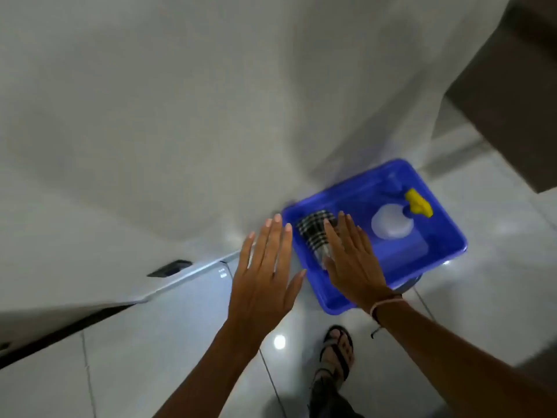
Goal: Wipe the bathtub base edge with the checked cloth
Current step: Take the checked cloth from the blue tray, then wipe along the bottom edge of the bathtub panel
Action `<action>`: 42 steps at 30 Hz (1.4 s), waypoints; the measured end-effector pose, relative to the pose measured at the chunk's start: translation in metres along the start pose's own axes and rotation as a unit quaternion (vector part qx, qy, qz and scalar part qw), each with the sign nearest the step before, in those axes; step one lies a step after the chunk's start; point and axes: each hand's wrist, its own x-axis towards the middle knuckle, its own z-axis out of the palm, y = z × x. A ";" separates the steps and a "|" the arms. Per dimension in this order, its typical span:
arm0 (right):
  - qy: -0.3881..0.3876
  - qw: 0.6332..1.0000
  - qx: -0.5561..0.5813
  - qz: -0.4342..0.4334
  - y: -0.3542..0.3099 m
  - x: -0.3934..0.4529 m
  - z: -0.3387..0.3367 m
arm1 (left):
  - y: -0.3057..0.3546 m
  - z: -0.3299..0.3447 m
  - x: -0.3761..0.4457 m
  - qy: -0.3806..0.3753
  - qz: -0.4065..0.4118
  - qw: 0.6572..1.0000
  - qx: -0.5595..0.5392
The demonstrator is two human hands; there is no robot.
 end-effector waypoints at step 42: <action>0.251 0.622 0.672 0.313 -0.317 0.153 0.487 | -0.209 0.232 0.054 0.014 0.474 0.680 0.559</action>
